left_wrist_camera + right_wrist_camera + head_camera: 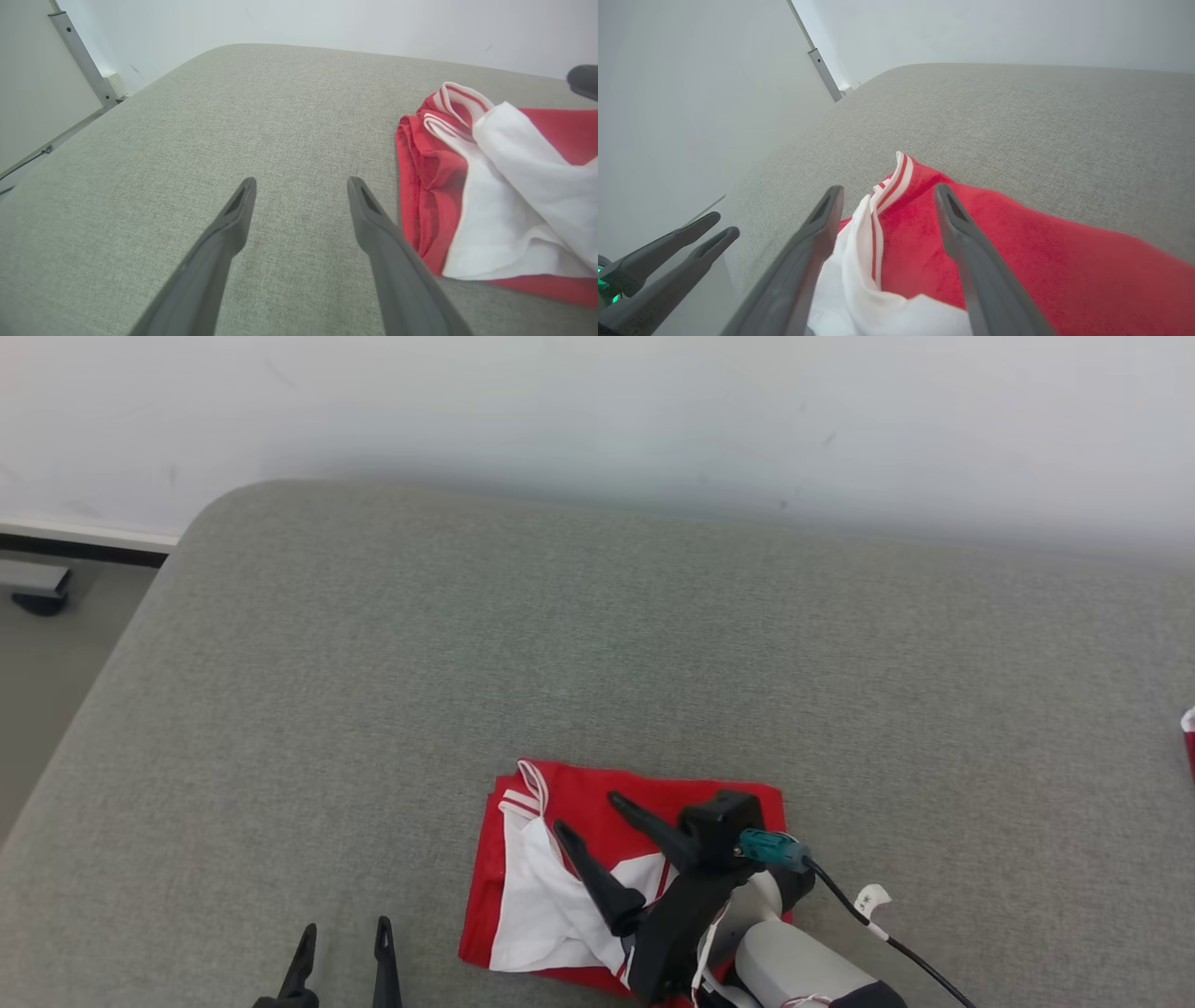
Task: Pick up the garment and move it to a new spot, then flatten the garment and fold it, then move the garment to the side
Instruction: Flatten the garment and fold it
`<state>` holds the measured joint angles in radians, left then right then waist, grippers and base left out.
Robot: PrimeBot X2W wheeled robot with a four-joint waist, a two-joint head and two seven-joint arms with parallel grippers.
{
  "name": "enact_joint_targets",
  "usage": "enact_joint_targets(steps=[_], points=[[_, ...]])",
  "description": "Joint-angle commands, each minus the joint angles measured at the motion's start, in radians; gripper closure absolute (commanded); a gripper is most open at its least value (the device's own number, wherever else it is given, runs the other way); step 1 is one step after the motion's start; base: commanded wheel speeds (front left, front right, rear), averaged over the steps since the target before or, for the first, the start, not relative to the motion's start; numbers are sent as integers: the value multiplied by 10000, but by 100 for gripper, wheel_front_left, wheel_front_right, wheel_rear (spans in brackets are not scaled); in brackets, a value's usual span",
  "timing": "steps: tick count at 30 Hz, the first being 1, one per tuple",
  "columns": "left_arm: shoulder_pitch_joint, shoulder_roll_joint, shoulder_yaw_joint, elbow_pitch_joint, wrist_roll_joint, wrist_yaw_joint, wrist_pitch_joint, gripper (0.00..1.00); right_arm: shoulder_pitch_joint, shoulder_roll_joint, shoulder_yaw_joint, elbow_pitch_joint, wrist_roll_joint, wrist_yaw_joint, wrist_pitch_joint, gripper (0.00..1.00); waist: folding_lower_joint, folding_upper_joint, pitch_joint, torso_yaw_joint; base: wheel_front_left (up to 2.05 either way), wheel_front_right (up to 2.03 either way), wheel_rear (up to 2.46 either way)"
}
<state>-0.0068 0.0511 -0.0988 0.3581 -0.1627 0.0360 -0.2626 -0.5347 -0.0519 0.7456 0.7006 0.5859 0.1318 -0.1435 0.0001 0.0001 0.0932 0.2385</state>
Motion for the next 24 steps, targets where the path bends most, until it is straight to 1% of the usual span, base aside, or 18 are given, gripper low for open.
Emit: enact_joint_targets(steps=[1,5,6,9,13,16,24], points=[[-150,-10,51,-39,8,64,-28,0,-88,14,-67,73,19,-28,-254,0,-1,-1,-17,-155,0,0,0],[-131,-10,171,-111,-4,106,-28,0,-186,13,-472,292,10,-28,-658,0,-1,-1,-67,-471,0,0,0],[-121,-8,228,-142,0,89,-28,0,-155,15,-714,461,-65,-28,-803,0,-1,-1,-88,-611,0,0,0],[-90,-8,270,-192,9,93,-28,0,-26,8,-1054,566,-136,-28,-957,0,-1,-1,-114,-797,0,0,0],[-9,-10,366,-238,32,85,-28,0,303,-161,-1255,470,-149,-28,-1047,0,-1,-1,-134,-994,0,0,0],[24,-8,433,-254,42,80,-28,0,637,-267,-1265,199,-110,-28,-1109,0,-1,-1,-158,-1079,0,0,0],[176,-10,602,-221,99,25,-28,0,1549,-644,-903,-815,158,-28,-1083,0,-1,-1,-298,-1285,0,0,0]])
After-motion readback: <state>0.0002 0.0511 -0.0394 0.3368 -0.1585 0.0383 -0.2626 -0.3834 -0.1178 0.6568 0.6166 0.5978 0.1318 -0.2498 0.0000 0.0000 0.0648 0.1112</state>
